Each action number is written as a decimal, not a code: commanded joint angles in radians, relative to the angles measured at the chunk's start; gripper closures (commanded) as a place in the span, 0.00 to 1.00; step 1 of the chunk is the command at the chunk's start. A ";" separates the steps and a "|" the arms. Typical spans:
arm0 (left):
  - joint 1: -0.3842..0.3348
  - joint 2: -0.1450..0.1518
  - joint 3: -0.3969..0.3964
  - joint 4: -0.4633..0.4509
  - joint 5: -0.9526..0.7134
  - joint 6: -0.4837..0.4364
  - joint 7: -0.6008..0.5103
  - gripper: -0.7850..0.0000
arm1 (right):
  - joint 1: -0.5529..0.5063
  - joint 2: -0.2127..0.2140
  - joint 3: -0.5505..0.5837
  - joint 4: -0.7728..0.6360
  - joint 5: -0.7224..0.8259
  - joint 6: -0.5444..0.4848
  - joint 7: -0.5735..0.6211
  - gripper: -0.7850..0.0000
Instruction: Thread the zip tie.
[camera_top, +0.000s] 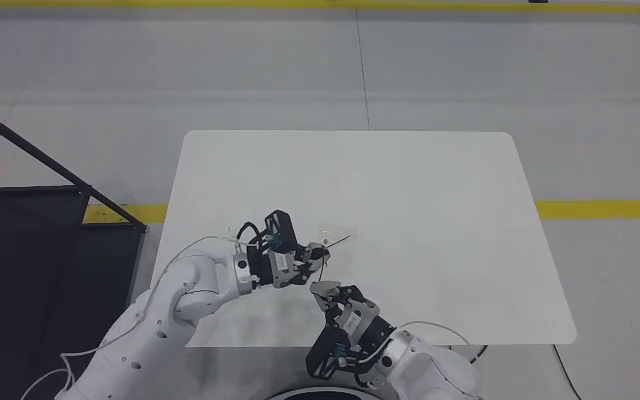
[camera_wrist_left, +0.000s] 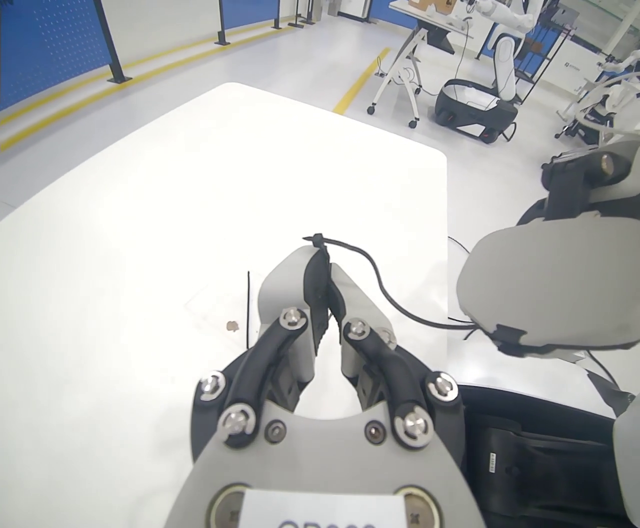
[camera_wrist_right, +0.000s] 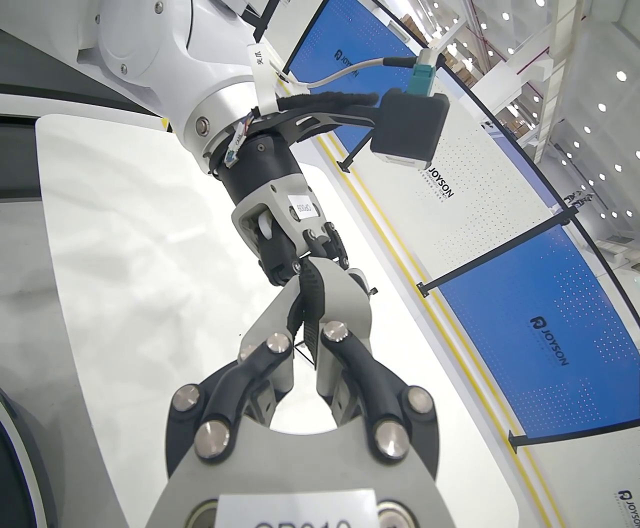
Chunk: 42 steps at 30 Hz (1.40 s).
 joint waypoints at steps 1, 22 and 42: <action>0.006 0.000 -0.002 -0.004 0.017 -0.002 0.015 1.00 | -0.001 0.000 0.001 0.000 0.001 0.004 0.001 1.00; 0.024 -0.006 -0.015 -0.007 0.061 -0.011 0.036 1.00 | -0.048 0.005 0.026 -0.015 -0.001 0.152 -0.060 1.00; 0.044 -0.013 -0.011 -0.035 0.171 0.029 0.070 1.00 | -0.087 0.005 0.041 -0.017 0.005 0.283 -0.128 1.00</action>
